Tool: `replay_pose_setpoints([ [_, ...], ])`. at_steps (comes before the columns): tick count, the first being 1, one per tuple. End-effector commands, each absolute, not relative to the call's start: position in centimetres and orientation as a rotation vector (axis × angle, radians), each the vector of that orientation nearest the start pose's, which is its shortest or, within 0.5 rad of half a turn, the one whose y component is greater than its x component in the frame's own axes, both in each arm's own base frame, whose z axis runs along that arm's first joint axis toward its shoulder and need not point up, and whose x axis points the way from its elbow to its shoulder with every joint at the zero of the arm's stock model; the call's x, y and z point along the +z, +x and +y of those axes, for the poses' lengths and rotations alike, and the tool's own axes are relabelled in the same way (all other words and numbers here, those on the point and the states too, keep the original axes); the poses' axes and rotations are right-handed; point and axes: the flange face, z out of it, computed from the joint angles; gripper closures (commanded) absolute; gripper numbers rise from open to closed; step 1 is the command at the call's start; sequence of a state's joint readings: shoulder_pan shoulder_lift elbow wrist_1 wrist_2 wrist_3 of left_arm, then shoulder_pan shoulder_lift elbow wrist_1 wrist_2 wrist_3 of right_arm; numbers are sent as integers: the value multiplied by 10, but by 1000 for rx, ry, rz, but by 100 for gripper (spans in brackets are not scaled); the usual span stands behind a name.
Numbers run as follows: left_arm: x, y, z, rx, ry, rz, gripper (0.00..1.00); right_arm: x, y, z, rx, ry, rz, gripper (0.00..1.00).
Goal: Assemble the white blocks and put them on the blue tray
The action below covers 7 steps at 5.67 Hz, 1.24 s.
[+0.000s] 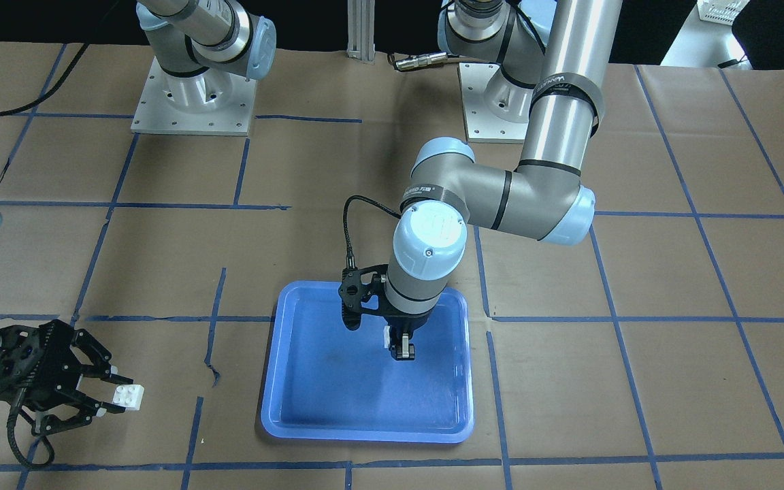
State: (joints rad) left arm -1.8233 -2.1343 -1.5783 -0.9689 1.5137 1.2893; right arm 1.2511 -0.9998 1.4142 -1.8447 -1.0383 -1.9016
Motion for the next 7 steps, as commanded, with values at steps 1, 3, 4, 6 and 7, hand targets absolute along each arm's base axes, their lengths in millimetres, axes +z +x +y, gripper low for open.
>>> replay_pose_setpoints([
  [1, 195, -302, -611, -93, 2223, 2266, 96, 312, -21, -674, -583, -1913, 1946, 74],
  [3, 186, -302, -613, -87, 2226, 2266, 84, 316, 4, -638, -579, -1917, 1918, 74],
  [4, 184, -303, -613, -84, 2228, 2265, 33, 314, 5, -636, -580, -1913, 1915, 74],
  [6, 185, -302, -613, -72, 2230, 2270, 18, 312, 5, -636, -577, -1911, 1912, 74],
  [7, 183, -302, -611, -64, 2230, 2271, 18, 310, 5, -636, -576, -1908, 1911, 73],
])
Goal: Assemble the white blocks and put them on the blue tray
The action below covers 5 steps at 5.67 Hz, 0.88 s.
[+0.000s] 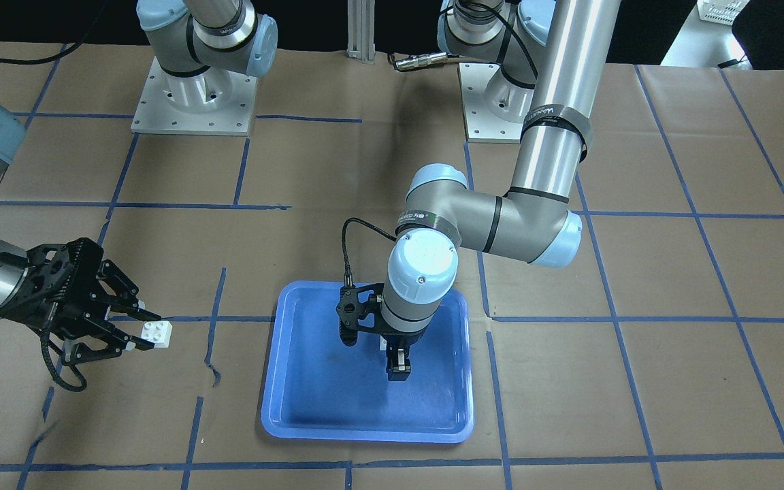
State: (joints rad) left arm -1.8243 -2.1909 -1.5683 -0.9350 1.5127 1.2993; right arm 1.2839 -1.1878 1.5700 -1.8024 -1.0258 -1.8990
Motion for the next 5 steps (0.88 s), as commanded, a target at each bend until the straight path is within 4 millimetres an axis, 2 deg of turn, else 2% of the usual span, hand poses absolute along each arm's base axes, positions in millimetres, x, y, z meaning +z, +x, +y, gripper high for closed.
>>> replay_pose_setpoints([
  [1, 184, -303, -612, -66, 2232, 2269, 18, 309, 5, -636, -575, -1907, 1911, 73],
  [2, 208, -301, -610, -67, 2226, 2266, 18, 308, 6, -636, -573, -1903, 1909, 73],
  [3, 241, -298, -607, -99, 2179, 2282, 18, 302, 15, -635, -571, -1907, 1897, 73],
  [4, 281, -290, -597, -108, 2075, 2374, 18, 289, 32, -635, -596, -1909, 1935, 73],
  [5, 329, -282, -583, -138, 1876, 2525, 18, 274, 69, -634, -622, -1890, 1986, 73],
])
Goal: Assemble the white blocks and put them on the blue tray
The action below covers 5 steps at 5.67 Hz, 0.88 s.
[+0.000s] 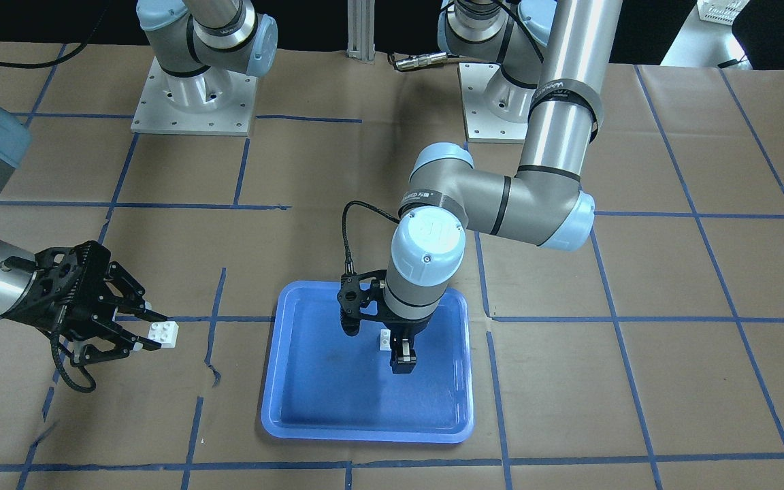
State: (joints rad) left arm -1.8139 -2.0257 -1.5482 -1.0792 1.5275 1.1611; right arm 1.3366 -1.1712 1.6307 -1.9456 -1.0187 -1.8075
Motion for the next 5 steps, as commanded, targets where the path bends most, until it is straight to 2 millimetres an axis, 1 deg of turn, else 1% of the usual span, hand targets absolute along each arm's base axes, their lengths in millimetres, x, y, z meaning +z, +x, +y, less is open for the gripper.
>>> replay_pose_setpoints([
  [1, 369, -260, -567, -104, 1692, 2627, 18, 269, 112, -633, -628, -1862, 2017, 73],
  [2, 404, -251, -547, -103, 1475, 2754, 18, 259, 153, -633, -641, -1855, 2025, 73],
  [3, 441, -243, -523, -126, 1376, 2777, 13, 248, 190, -631, -658, -1838, 2033, 73],
  [4, 474, -237, -500, -163, 1230, 2839, 13, 230, 237, -627, -682, -1825, 2033, 73],
  [5, 485, -231, -487, -149, 995, 2916, 13, 212, 274, -620, -700, -1801, 2038, 73],
])
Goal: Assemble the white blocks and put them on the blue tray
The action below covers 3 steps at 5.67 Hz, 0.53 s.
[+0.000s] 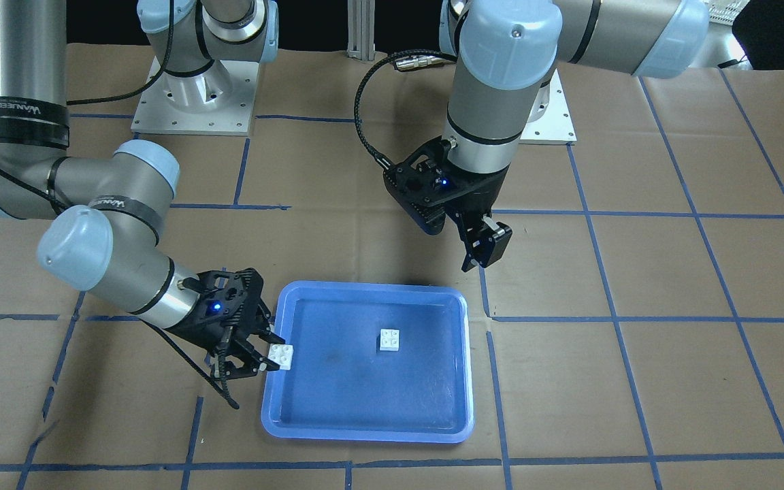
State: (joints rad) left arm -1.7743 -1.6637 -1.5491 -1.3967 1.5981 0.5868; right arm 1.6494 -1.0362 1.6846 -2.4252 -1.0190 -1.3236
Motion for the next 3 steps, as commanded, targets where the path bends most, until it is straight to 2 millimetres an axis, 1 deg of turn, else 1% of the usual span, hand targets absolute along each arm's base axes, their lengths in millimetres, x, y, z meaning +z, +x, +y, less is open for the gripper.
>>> replay_pose_setpoints([
  [1, 474, -225, -499, -129, 699, 2919, 13, 199, 288, -617, -695, -1808, 2025, 73],
  [2, 471, -226, -500, -143, 387, 2989, 13, 190, 289, -616, -676, -1804, 2023, 73],
  [3, 470, -225, -498, -148, 40, 3025, 11, 181, 288, -611, -661, -1811, 2017, 73],
])
